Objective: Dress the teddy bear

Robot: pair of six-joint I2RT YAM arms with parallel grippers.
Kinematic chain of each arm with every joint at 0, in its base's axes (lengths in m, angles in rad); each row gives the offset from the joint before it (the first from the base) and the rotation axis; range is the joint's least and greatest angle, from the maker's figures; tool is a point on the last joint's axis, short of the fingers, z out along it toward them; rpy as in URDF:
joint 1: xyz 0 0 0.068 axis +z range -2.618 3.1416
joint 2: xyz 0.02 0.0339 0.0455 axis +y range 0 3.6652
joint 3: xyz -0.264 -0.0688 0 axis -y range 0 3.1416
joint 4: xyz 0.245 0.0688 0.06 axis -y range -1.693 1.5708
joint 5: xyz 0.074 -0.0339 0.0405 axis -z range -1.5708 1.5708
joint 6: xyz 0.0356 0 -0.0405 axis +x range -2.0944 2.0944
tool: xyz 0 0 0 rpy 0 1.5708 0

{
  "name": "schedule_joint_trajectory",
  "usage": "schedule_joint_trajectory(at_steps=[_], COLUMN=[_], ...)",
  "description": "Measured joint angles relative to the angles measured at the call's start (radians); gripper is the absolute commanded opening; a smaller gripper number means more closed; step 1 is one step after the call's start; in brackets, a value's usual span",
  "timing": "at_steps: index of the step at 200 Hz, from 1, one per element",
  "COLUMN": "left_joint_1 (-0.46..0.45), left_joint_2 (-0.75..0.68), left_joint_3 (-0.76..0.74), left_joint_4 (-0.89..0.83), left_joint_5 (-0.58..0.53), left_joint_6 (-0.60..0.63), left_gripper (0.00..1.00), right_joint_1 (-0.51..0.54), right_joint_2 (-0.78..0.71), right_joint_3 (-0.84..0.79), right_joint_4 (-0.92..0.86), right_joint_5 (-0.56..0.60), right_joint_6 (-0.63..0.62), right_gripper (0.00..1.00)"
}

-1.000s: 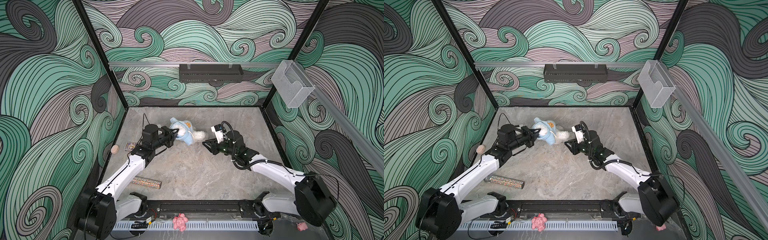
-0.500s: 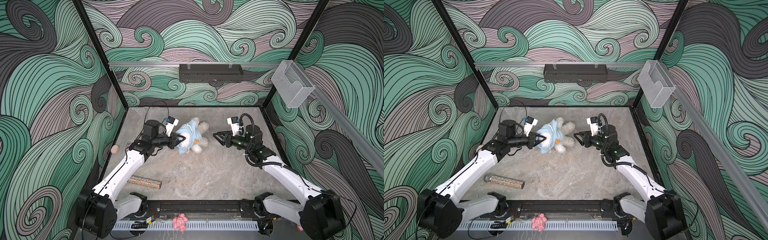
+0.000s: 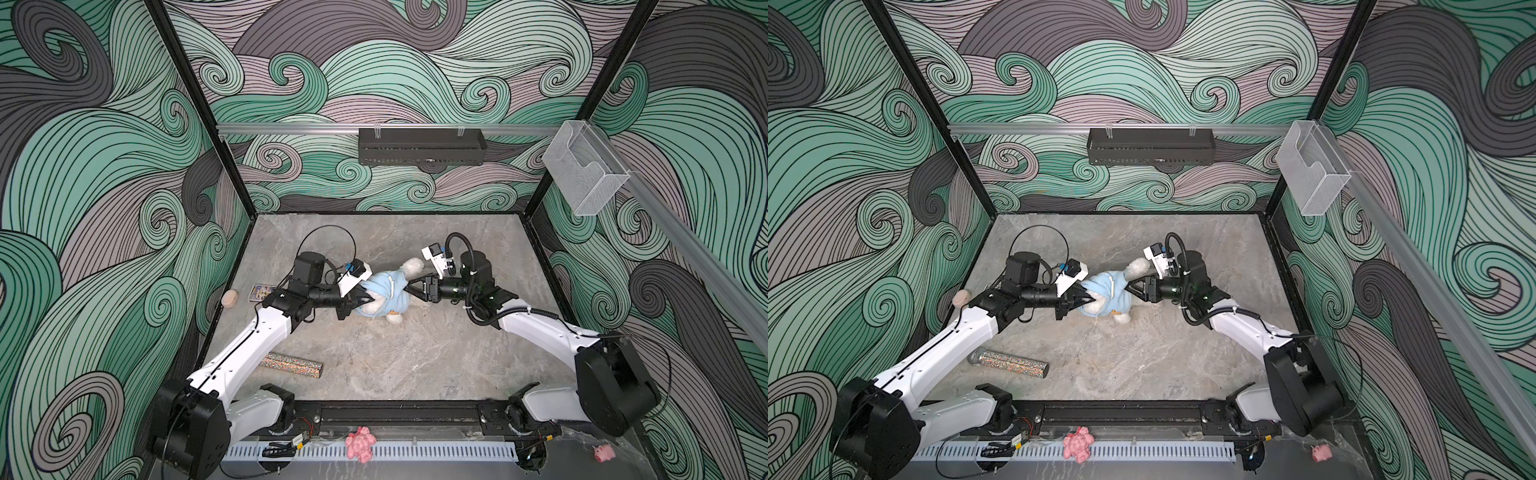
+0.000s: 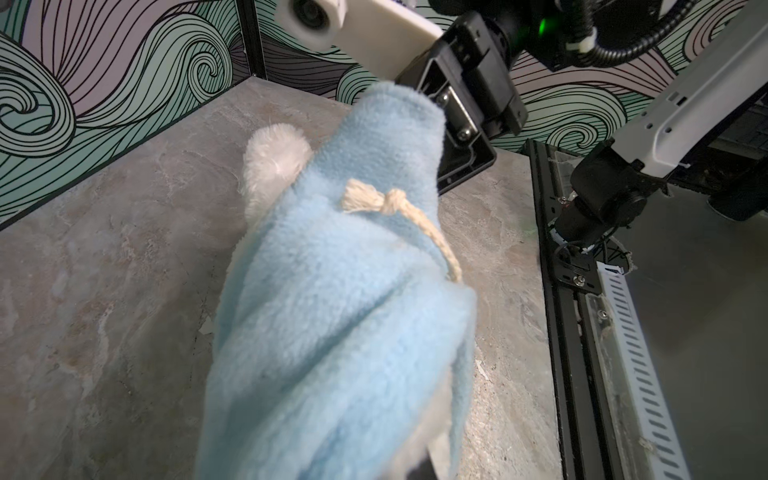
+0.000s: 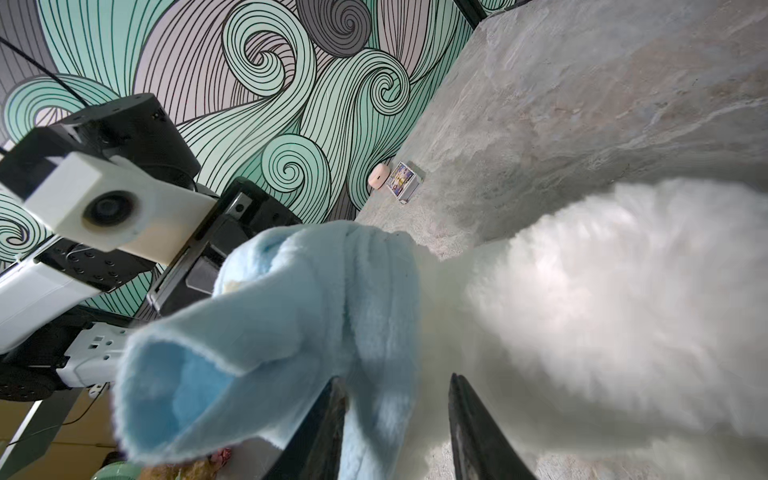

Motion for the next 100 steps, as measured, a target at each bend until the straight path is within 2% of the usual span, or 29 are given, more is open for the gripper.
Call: schedule_joint_trajectory(at_steps=[20,44,62,100], left_joint_1=[-0.004,-0.006,-0.013,-0.051], left_joint_2=[0.0,0.0,0.0,0.0], left_joint_3=[0.0,0.0,0.0,0.001], left_joint_4=[-0.003,-0.02,-0.042,-0.11], left_joint_5=[-0.001,-0.003,-0.005,-0.003], left_joint_6=[0.018,0.038,0.061,0.16], left_gripper=[0.0,0.0,0.0,0.0], right_joint_1=[0.013,0.028,0.029,-0.021], right_joint_2=[0.023,0.031,0.029,-0.002], right_joint_3=[0.012,0.027,0.046,0.042], right_joint_4=[0.019,0.025,-0.032,-0.166], right_joint_5=[-0.01,-0.009,0.042,0.201], right_joint_6=[0.017,0.028,0.021,0.037], right_gripper=[0.3,0.14,0.02,0.0])
